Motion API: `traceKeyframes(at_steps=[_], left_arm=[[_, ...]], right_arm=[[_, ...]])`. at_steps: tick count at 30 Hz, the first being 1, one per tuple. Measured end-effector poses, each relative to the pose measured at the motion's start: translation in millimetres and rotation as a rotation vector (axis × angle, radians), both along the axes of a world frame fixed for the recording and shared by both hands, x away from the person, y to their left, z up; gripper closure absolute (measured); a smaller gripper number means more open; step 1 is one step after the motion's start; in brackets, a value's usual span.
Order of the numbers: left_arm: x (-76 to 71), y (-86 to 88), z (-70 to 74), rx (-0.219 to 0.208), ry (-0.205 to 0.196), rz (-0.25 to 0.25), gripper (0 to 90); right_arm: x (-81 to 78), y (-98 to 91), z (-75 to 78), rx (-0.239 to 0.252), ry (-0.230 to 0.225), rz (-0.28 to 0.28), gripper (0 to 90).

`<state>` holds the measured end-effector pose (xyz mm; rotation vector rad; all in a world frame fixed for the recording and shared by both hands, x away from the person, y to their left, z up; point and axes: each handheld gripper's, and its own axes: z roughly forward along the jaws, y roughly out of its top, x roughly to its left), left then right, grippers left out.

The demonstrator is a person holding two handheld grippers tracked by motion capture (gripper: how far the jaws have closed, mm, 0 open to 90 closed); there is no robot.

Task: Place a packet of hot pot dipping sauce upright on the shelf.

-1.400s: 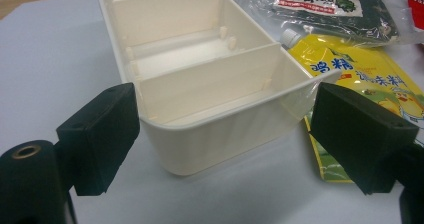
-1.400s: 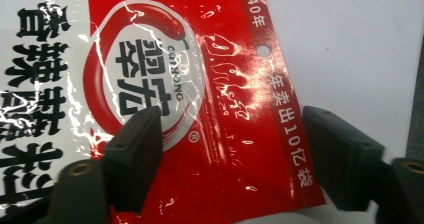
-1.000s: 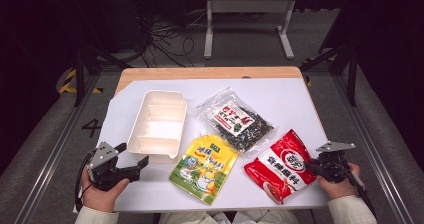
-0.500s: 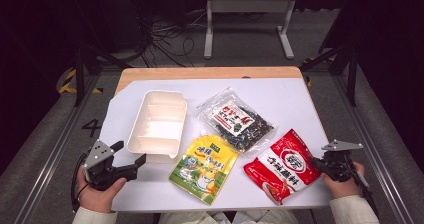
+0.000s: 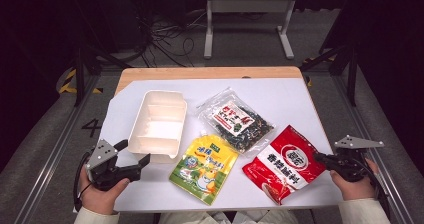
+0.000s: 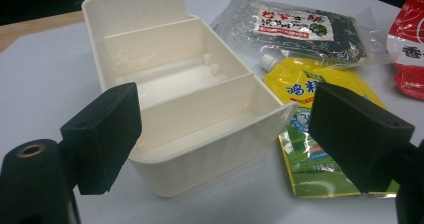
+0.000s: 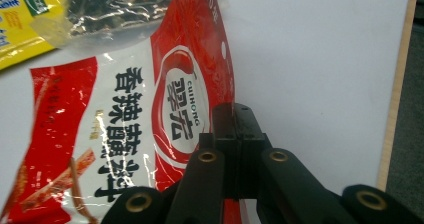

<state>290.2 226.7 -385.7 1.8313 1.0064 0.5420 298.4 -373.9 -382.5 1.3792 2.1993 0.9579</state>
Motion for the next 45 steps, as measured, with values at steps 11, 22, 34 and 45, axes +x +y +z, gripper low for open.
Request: traceKeyframes(at_steps=[11, 22, 34, 45], left_arm=[[2.3, -8.0, 4.8, 0.009, -0.010, -0.025, 14.6], [5.1, -18.4, 7.5, 0.000, -0.008, -0.057, 14.8], [6.0, -22.5, 8.0, 0.007, -0.008, -0.071, 14.8], [4.4, -36.0, 13.3, 0.012, -0.016, -0.113, 14.8]], right_arm=[[-15.2, 9.6, 32.8, 0.059, -0.070, 0.073, 89.9], [-27.8, 22.0, 55.5, 0.104, -0.108, 0.163, 89.9], [-38.2, 32.4, 75.2, 0.095, -0.177, 0.217, 90.0], [-43.0, 44.1, 90.3, 0.061, -0.219, 0.261, 90.0]])
